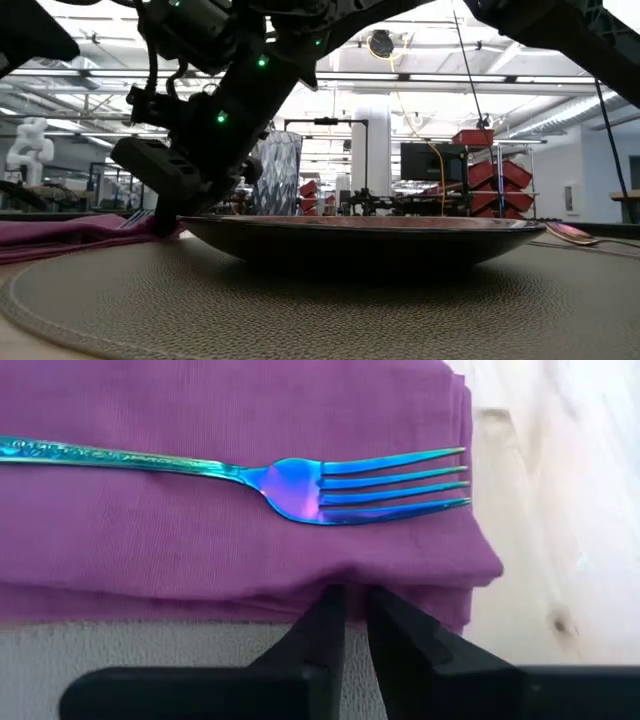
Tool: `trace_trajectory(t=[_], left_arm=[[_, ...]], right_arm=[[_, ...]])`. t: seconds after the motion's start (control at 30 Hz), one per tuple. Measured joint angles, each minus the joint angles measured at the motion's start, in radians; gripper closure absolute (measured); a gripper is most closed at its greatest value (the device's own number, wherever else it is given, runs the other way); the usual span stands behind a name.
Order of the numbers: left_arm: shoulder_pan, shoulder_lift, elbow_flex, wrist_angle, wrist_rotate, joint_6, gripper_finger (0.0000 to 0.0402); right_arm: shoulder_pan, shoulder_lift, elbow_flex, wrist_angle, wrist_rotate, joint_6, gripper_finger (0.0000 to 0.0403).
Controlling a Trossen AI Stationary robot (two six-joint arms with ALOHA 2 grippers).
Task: Set table place
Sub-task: Adjust the pink table napkin
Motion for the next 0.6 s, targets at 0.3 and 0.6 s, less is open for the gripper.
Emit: trace_trajectory(t=[0.3,0.6], left_arm=[[0.000,0.000,0.000,0.025,0.001,0.032,0.0401],[0.001,0.000,0.000,0.033,-0.005,0.033,0.0401]], right_arm=[[-0.014,0.009,0.000,0.058,-0.004,-0.015,0.0369],[-0.018,0.010,-0.002,0.080,0.004,-0.018,0.0369]])
